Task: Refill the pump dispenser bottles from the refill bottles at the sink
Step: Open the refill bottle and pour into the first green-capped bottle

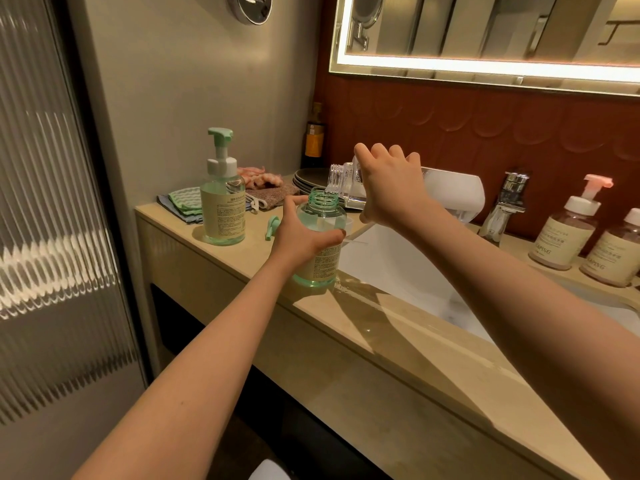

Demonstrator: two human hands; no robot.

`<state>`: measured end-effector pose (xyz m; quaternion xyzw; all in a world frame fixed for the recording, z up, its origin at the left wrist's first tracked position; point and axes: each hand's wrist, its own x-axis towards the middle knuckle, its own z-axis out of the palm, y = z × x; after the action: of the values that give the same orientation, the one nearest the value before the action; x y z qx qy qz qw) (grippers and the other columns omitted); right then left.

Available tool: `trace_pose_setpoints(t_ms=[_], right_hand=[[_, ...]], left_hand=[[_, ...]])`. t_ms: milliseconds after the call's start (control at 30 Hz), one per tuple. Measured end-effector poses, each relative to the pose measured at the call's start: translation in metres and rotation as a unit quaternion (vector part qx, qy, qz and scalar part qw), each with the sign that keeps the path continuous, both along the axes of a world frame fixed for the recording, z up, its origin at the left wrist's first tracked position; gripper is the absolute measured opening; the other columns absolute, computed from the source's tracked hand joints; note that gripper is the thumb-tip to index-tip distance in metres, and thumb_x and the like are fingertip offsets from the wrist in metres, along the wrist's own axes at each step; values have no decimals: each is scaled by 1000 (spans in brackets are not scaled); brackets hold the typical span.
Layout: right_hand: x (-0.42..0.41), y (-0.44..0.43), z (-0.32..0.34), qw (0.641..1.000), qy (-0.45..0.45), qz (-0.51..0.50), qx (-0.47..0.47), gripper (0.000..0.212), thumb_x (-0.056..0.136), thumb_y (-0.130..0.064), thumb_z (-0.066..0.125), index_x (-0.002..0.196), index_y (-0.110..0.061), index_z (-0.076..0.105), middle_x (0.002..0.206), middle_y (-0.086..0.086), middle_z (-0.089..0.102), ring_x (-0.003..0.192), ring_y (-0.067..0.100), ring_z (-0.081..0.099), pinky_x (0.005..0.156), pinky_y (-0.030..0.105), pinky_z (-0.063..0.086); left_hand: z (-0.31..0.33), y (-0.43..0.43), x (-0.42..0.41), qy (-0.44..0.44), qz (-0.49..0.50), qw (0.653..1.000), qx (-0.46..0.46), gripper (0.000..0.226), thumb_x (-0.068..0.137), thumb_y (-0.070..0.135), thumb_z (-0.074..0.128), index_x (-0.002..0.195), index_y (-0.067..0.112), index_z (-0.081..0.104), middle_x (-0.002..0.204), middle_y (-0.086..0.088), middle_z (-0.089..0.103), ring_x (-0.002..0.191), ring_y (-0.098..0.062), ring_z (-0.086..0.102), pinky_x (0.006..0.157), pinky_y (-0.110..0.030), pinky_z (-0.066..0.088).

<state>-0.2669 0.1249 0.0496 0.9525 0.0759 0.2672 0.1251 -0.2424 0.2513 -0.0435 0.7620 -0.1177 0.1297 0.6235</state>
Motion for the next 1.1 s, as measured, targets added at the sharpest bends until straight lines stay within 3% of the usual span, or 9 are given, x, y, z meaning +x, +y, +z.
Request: trace_pose_setpoints(t_ms=[200,367,567,700,867,933,1100], right_hand=[[1,-1,-2,1000,5,0,22,84,67,-22,81,134,-12,32,125,10,47,114,29,43,95,43,35],[4,-5,-12,993,17,5,118,83,63,-30,83,128,-14,34,120,7,49,112,28,44,93,43,37],[12,-8,-23,970,38,11,240,68,56,-30,85,101,-16,36,107,4,53,100,27,51,83,42,44],[17,-12,-25,929,66,46,360,60,56,-22,82,96,-14,38,97,2,56,83,19,53,59,29,41],[15,-23,-20,813,73,76,573,61,60,-16,80,109,-13,45,98,-2,55,93,15,56,64,22,44],[14,-23,-18,778,78,90,617,60,62,-12,80,110,-13,45,95,-2,56,87,12,57,60,20,44],[20,-19,-16,769,70,100,627,57,61,-12,80,105,-15,44,92,-1,55,86,14,55,71,27,49]], left_hand=[[0,0,0,4,-2,1000,-2,74,72,19,78,128,19,30,114,1,41,106,-16,42,81,-28,36],[-1,1,2,4,-2,1000,-2,74,71,20,78,126,21,29,118,-2,46,107,-18,46,80,-28,38],[-1,1,3,3,-2,1000,-6,68,70,20,80,113,27,27,114,0,46,107,-18,47,81,-28,38],[0,1,2,4,-1,1000,-5,69,70,20,80,114,27,27,114,0,45,107,-18,46,80,-28,37],[2,2,1,0,-8,1000,-1,68,71,19,79,116,25,28,112,1,44,102,-15,47,79,-26,37],[2,2,1,2,-8,1000,3,68,71,20,79,117,24,29,112,1,44,101,-16,46,79,-27,37],[3,7,4,-1,-11,999,30,71,69,23,80,120,22,31,114,2,46,104,-17,48,82,-28,38]])
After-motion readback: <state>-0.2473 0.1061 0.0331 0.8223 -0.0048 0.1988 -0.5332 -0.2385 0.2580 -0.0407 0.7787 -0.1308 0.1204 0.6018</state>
